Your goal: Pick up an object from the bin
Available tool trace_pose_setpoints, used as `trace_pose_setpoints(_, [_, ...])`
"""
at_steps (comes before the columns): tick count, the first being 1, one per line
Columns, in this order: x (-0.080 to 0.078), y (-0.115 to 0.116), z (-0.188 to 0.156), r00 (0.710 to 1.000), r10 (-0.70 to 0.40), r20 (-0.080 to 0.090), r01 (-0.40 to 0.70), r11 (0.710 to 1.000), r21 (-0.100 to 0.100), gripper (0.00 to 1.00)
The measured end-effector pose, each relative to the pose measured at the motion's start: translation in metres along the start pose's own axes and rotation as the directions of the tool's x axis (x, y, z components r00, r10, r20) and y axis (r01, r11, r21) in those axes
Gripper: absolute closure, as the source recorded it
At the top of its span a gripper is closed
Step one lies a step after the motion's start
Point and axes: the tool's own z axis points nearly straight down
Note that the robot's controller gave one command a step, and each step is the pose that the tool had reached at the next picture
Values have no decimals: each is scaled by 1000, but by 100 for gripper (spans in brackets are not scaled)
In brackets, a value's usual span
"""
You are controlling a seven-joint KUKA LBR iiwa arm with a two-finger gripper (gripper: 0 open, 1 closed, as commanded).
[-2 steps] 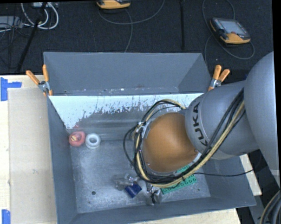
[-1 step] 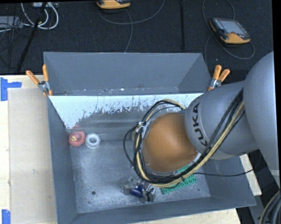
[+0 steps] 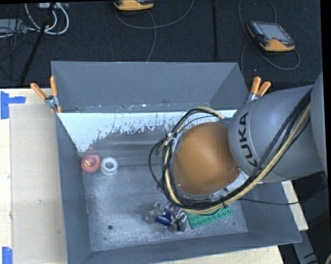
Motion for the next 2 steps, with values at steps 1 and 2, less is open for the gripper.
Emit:
trace_pose_setpoints(1, [-1,1,-11,1000,6,-1,-6,1000,-1,100])
trace_pose_setpoints(2, [-3,0,-86,1000,13,3,-13,1000,3,100])
